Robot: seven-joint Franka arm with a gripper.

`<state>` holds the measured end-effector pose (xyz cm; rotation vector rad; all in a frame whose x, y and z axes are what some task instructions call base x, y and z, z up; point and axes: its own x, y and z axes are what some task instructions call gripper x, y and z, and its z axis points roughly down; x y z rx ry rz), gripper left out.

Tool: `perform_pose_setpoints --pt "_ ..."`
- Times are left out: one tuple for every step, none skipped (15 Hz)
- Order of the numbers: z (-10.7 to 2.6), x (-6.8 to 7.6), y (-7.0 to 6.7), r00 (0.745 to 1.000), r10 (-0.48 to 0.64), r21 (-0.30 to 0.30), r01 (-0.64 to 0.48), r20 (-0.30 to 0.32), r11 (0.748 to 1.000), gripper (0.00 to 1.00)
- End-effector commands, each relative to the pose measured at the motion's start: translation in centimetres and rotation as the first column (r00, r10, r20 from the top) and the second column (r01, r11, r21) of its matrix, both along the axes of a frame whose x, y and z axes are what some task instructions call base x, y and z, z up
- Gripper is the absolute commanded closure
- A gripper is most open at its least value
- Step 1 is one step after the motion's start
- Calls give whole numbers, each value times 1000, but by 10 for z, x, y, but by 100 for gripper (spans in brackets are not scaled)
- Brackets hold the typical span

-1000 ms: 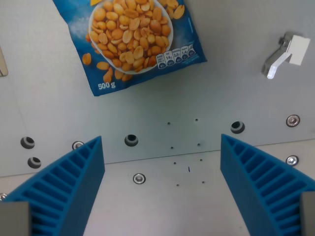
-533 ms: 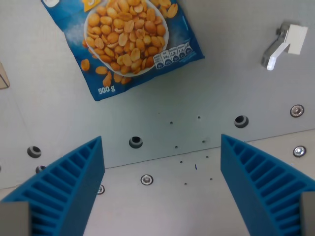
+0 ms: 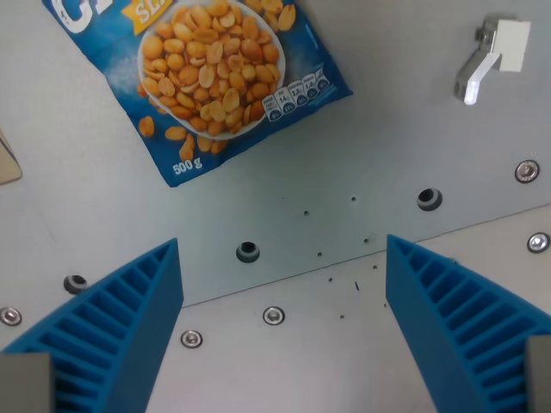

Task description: Rotate around gripper positive z

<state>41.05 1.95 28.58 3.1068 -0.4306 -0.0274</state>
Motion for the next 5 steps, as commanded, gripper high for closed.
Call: perform_pose_setpoints --pt "2 0 0 985 -172 -3 172 7 985 0" --pt "2 0 0 983 -185 -3 185 7 983 0" --pt "2 0 0 980 -199 -3 199 7 980 0" --pt "2 0 0 977 -212 -3 212 7 977 0" --pt "2 0 0 974 -225 -3 225 7 974 0"
